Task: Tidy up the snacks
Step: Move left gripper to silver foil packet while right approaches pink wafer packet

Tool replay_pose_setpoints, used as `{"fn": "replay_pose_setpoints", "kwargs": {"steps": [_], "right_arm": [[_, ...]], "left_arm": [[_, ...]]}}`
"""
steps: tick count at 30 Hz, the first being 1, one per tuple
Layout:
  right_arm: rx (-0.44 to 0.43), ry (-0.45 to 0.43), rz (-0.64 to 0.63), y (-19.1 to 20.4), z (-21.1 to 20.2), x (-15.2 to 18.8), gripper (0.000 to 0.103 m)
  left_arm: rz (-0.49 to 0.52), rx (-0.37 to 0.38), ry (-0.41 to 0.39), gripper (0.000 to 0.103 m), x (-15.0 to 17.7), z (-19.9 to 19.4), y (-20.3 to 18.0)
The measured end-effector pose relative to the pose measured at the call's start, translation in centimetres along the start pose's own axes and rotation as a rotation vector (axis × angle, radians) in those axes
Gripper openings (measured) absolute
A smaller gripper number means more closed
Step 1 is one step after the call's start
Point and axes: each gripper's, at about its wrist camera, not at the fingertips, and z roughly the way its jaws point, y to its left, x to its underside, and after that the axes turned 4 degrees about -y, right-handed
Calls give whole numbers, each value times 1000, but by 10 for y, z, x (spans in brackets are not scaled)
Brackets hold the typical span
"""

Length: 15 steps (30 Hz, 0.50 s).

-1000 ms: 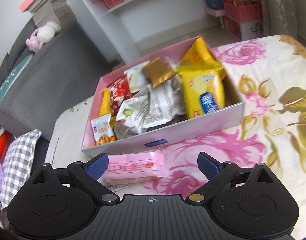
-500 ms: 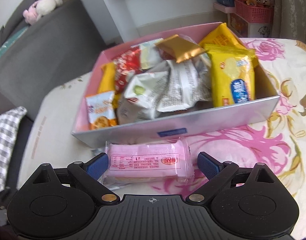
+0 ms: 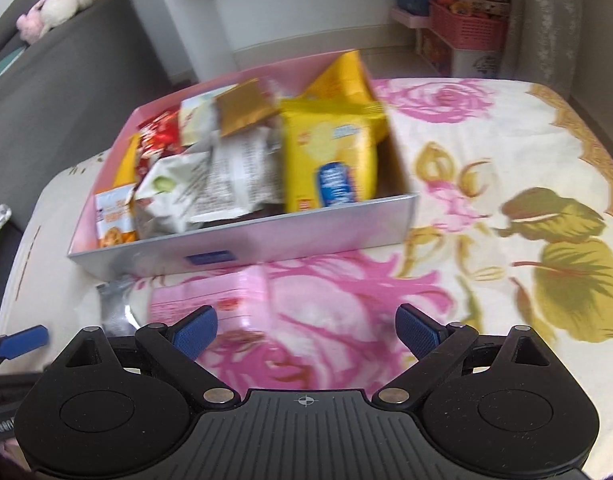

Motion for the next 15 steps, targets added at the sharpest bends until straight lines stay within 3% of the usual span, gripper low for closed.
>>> {"fn": "replay_pose_setpoints", "kwargs": {"steps": [2,6,7,10,13,14,15], "right_arm": [[-9,7,36,-8,-1,-2,97],[-53,18,118,-18,1,-5,97],[-67,20,137,-19,2,-6,97],[-106,20,172,-21,5,-6,97],[-121,-13,165,-19,6,-6,96],[-132,-28,158,-18,6,-6,82],[-146,-30,157,-17,7,-7,62]], "left_arm": [[-52,17,-13,79,-3,3,0],[-135,78,-2,53,-7,14,-4],[-146,82,6,51,-7,16,-6],[-135,65,2,48,-7,20,-14],[-108,44,-5,35,-7,20,-19],[-99,39,-7,24,-6,20,-20],[-87,31,-5,23,-6,20,-22]]}}
